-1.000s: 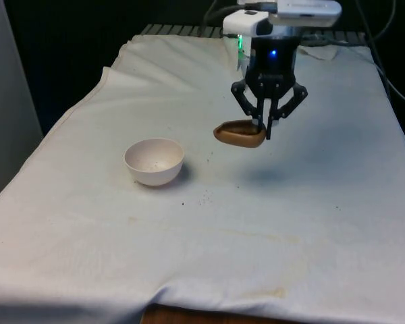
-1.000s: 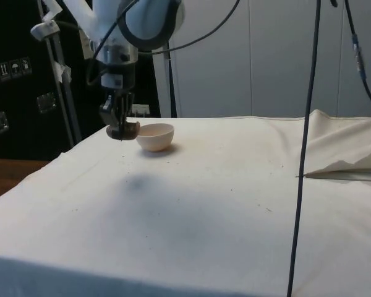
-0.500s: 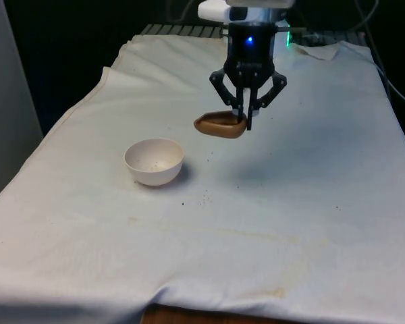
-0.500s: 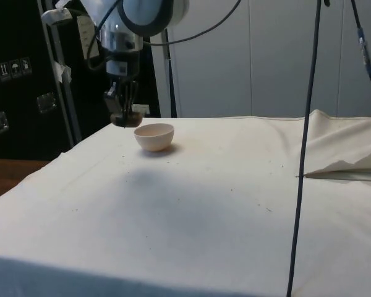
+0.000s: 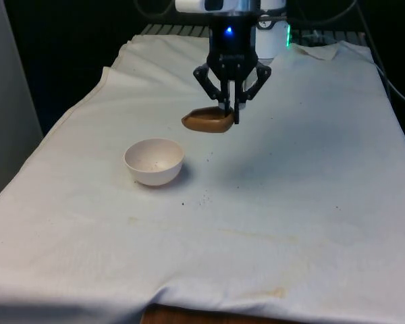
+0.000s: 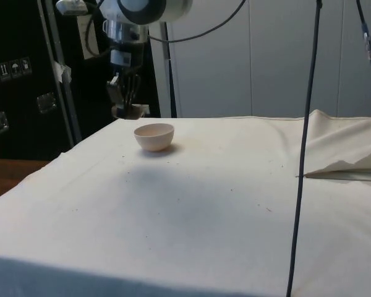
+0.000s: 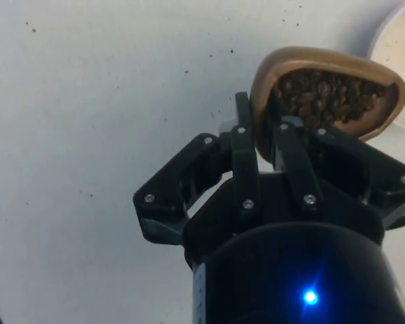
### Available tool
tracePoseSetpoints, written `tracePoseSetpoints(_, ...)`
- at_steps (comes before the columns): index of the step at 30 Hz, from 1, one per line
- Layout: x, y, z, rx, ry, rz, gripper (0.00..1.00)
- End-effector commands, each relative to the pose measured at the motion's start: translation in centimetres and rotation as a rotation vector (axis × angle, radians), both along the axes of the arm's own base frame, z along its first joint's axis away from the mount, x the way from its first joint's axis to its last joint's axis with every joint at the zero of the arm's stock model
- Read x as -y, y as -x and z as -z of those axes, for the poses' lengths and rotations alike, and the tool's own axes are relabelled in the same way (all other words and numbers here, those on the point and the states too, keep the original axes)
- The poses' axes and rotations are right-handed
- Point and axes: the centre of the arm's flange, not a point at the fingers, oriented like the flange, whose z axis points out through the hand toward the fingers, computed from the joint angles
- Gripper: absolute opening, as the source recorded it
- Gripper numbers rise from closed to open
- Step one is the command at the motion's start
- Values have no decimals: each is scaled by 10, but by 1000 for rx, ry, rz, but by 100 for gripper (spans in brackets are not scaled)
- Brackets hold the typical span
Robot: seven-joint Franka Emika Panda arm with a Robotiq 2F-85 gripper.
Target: Pour the coffee beans from the cup into the bowl.
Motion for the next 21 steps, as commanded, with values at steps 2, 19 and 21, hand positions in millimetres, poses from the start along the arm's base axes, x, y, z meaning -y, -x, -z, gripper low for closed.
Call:
tracePoseSetpoints(2,4,0,-3,1,-23,-2,0)
tracePoseSetpoints(19,50,4,-5,6,-57,14,0)
tracePoseSetpoints(21,59,4,-5,7,-82,15,0)
